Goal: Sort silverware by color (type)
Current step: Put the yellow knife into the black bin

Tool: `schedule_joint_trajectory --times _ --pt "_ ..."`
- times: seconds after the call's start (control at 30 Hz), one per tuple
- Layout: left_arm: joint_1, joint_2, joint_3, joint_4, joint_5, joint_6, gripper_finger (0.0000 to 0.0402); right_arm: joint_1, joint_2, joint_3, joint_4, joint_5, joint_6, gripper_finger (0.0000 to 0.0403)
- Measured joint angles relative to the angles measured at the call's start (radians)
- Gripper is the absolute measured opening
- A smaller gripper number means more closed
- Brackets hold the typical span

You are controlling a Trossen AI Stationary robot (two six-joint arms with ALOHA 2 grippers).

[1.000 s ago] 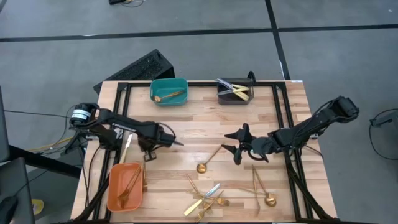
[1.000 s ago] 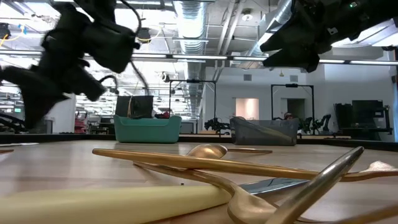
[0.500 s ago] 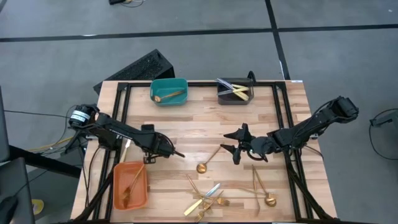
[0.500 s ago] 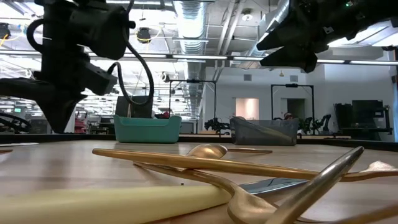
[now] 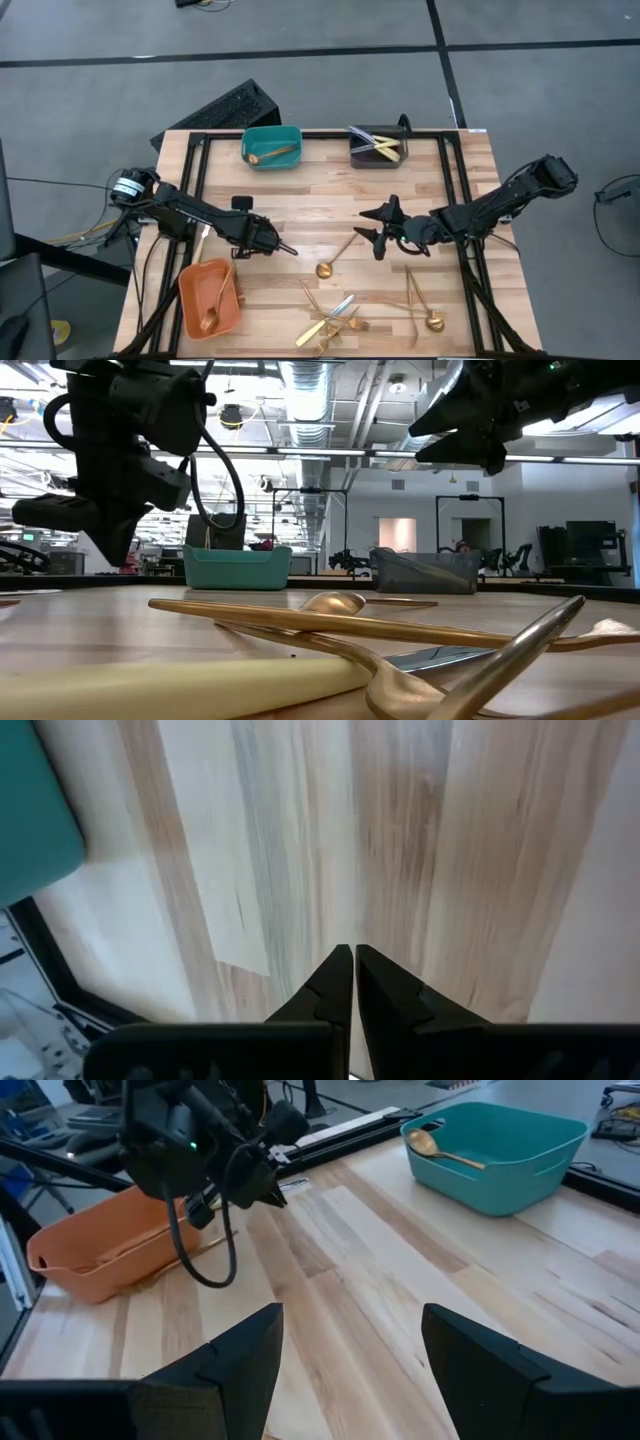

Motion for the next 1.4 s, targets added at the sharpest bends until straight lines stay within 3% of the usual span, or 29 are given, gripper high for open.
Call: schedule_joint_trajectory --times 0.4,0.63,0.83,1.0,1.17,1.4 --pt "0.0 -0.023 0.0 0.004 -0.116 -0.005 0.0006 0.0 0.0 0.0 0.005 -0.001 0.007 0.0264" --pt "0.0 -0.225 -0.021 0.074 -0.142 -0.005 0.0006 0.003 0.0 0.0 0.005 -0.004 0.007 0.0264" --pt "0.0 -0.458 -0.169 0.316 -0.026 -0.01 0.0006 0.01 0.008 0.0 0.012 -0.004 0.007 0.0264" --pt "0.0 -0.524 -0.237 0.296 0.045 -0.194 0.0006 0.007 0.013 0.0 0.034 -0.005 0.007 0.0264" --pt "0.0 -0.518 -0.178 0.229 0.147 -0.255 0.0011 -0.004 0.013 0.0 0.084 -0.004 -0.002 0.0264" --pt "0.011 -0.443 -0.003 0.197 0.091 -0.213 0.0014 -0.052 0.013 0.0 0.121 -0.006 -0.102 0.0264"
